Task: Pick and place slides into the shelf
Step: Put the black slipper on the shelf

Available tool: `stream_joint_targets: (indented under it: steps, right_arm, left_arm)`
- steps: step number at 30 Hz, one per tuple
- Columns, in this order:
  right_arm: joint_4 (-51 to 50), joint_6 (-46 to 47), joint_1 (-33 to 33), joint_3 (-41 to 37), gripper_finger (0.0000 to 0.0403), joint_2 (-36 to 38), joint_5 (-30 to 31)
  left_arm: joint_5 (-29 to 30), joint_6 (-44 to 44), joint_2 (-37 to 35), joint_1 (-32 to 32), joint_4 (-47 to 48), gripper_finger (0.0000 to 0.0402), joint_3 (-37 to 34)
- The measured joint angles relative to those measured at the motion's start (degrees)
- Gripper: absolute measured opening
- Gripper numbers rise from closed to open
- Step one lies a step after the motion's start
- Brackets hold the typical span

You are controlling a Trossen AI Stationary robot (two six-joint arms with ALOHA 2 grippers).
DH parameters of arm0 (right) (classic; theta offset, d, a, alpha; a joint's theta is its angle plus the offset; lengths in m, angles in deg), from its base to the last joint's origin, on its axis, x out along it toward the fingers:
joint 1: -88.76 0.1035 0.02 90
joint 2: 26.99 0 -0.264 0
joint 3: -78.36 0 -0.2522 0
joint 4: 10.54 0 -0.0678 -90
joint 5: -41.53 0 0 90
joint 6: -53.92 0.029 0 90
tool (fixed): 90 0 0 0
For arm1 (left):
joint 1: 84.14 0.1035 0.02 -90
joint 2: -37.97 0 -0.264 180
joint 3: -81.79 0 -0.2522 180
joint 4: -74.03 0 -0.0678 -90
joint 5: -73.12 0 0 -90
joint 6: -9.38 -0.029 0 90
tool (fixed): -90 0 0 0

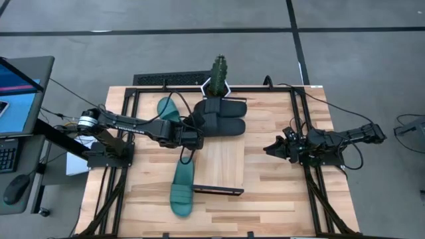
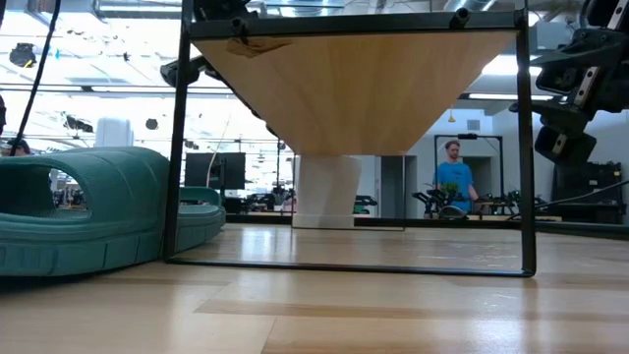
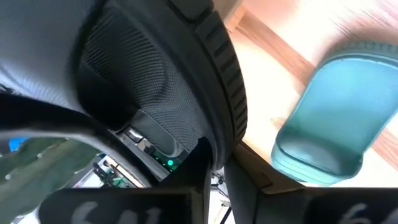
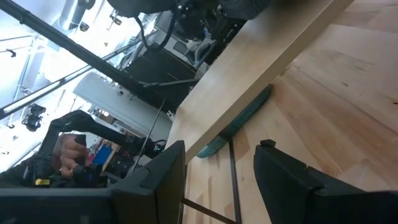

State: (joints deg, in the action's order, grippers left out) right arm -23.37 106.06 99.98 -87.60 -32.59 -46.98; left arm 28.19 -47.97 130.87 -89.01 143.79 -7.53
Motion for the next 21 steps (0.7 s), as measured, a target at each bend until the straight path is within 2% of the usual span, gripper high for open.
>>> stream_joint_targets:
  steps: [21]
  right_arm:
    - [0.0,0.0,0.0,0.0,0.0178,0.0,0.0]
  left_arm:
    - [-2.9,3.5,0.0,0.9,-0.7,0.0030,0.0]
